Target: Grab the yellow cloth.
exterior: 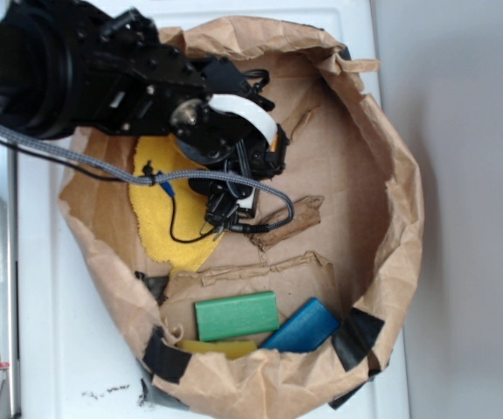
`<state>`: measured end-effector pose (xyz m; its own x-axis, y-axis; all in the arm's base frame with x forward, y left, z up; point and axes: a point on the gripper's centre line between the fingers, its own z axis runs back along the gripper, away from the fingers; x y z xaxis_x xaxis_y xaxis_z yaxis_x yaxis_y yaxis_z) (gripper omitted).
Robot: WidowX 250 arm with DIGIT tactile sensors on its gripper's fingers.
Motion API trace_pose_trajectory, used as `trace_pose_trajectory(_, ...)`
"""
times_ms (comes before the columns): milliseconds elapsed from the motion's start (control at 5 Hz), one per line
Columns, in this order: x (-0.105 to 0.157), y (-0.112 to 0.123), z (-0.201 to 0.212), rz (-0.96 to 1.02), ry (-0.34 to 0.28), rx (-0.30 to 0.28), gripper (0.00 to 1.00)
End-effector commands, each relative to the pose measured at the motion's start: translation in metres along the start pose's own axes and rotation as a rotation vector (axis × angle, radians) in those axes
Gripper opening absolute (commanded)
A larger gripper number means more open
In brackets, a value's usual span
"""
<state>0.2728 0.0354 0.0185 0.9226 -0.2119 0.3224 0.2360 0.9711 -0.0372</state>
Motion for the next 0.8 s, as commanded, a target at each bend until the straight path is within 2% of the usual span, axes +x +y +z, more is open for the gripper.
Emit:
trace_pose_trajectory(0,0.014,-0.011,0.066,0.061,-0.025,-0.050,0.00)
trace_pose_trajectory(200,0.020,-0.020,0.116,0.159,-0.087,-0.013,0.00)
trace_pose_trajectory(400,0.032,-0.019,0.155,0.241,-0.103,0.043,0.00)
trace_pose_trajectory(600,0.047,-0.012,0.176,0.298,-0.052,0.035,0.00)
